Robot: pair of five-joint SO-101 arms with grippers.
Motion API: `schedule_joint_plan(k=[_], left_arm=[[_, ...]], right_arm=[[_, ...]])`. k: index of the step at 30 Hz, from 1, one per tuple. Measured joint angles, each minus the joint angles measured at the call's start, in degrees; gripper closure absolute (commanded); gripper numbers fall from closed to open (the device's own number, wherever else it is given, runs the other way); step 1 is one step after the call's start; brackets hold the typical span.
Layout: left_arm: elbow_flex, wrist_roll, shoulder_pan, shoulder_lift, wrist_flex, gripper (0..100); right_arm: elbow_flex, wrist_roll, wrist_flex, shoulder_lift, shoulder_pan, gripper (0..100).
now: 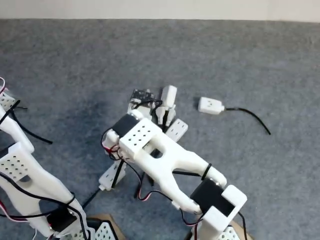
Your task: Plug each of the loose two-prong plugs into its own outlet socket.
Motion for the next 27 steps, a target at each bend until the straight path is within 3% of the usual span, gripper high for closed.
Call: schedule_joint_plan(k=[9,16,19,24,27], left_arm=[[0.0,0.0,0.0,0.0,0.0,66],[0.0,0.0,0.0,0.0,0.0,66],[0.0,0.0,0.0,0.0,0.0,66],[0.0,0.0,0.97,0.0,0.0,66],[0.0,0.0,2.29,0.0,0.0,66]], right_arm=[[0.79,3.52,-1.32,0.18,5.36,99.3],[-4.4,14.86,-0.88,-1.41,9.93,99.3],[-10.2,27.52,-3.08,-5.98,11.87,99.4],[-15.3,60.04,-5.01,-13.71,14.24,99.4],[-15.47,66.55,-2.29,-17.32,14.42,99.4]])
